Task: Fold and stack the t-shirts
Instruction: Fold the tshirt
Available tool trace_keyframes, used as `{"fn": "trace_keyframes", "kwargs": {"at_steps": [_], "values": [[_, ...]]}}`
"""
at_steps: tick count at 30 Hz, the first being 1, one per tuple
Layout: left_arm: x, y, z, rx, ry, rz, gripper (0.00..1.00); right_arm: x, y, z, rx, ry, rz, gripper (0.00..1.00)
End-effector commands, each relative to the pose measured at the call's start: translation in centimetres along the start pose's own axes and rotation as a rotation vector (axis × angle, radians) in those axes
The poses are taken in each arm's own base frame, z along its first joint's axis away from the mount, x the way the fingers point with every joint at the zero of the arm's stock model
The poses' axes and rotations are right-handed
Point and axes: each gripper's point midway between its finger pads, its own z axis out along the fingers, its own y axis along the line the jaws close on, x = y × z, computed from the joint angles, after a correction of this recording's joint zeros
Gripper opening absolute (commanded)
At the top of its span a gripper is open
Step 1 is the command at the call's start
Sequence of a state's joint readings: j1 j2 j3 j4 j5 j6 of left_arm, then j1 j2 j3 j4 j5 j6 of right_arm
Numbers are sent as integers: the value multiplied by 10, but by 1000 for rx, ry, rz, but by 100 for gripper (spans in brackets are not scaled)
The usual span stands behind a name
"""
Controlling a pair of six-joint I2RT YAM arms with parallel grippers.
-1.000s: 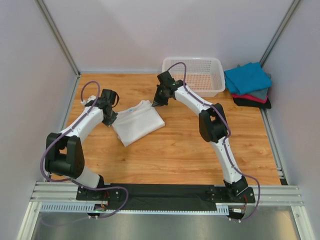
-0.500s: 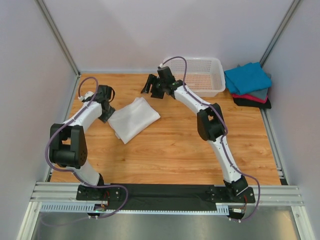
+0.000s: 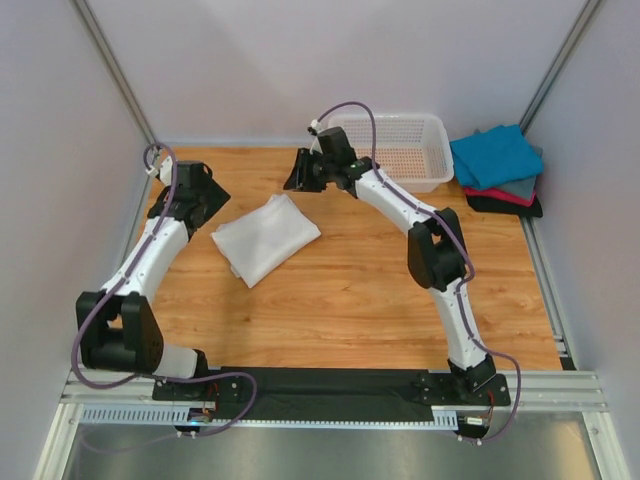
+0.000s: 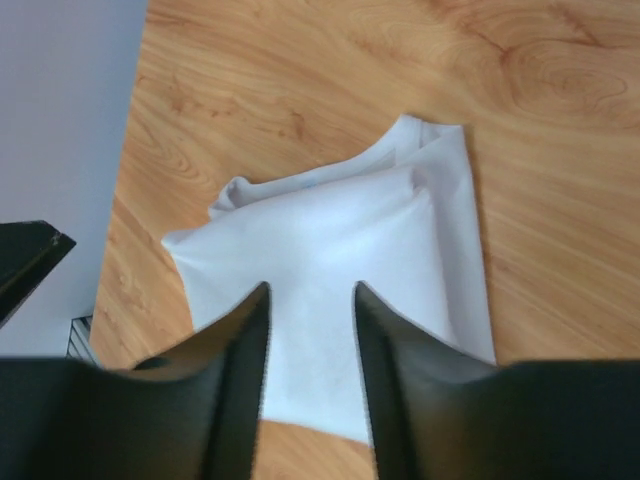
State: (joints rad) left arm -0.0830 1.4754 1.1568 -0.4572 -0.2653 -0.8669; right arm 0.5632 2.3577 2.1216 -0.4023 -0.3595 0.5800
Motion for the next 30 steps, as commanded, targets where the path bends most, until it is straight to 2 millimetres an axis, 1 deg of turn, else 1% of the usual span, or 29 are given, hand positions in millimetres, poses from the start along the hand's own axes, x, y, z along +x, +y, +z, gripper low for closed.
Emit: {"fn": "trace_keyframes", "kwargs": {"at_steps": [1, 2, 3, 4, 5, 6, 7, 8, 9, 11, 12, 14, 15, 17, 18, 20, 21, 23, 24, 26, 27, 29, 30], "values": [[-7, -53, -33, 339, -36, 4, 64, -19, 53, -48, -68, -69, -138, 35], [-3, -58, -33, 370, -31, 0, 55, -5, 40, -46, -34, -41, -148, 31], [4, -57, -30, 375, -16, -5, 44, -2, 38, -46, -20, -50, -162, 28], [10, -59, -24, 376, 6, -22, 21, -2, 38, -50, -17, -55, -174, 23], [14, -58, -19, 374, 20, -27, 11, 13, 26, -46, 4, -23, -178, 21], [17, -58, -14, 365, 32, -33, 3, 16, 21, -44, 16, -20, -181, 18], [25, -54, -3, 343, 54, -36, 0, 22, 16, -41, 28, -10, -181, 17], [29, -53, 2, 332, 65, -44, 0, 27, 9, -39, 43, 0, -178, 16], [35, -49, 12, 308, 84, -45, 0, 34, 0, -33, 63, 17, -170, 14], [41, -42, 23, 268, 98, -55, 0, 42, -6, -27, 72, 43, -160, 13], [48, -34, 31, 232, 114, -58, 0, 50, -14, -23, 86, 63, -149, 13], [53, -26, 39, 206, 125, -67, 0, 58, -20, -18, 99, 77, -146, 13], [57, -18, 48, 182, 128, -72, 0, 64, -30, -14, 122, 85, -143, 13], [58, -11, 57, 169, 131, -66, 0, 71, -40, -9, 150, 95, -142, 13], [61, -7, 65, 165, 138, -54, 0, 76, -54, -6, 194, 104, -137, 12], [61, -3, 74, 161, 153, -60, 0, 81, -65, -3, 233, 115, -127, 12], [61, 5, 82, 143, 156, -69, 0, 83, -71, -1, 251, 118, -121, 11], [63, 11, 90, 128, 160, -81, 0, 85, -73, 0, 257, 120, -119, 11], [64, 19, 97, 118, 175, -102, 0, 86, -75, 2, 258, 119, -120, 11], [65, 25, 103, 111, 181, -122, 0, 86, -78, 5, 263, 118, -116, 11], [71, 27, 106, 109, 206, -125, 0, 86, -78, 6, 267, 115, -116, 11], [70, 25, 111, 129, 204, -124, 0, 85, -79, 7, 269, 116, -119, 11], [69, 20, 112, 151, 208, -117, 0, 85, -79, 6, 272, 118, -120, 11]]}}
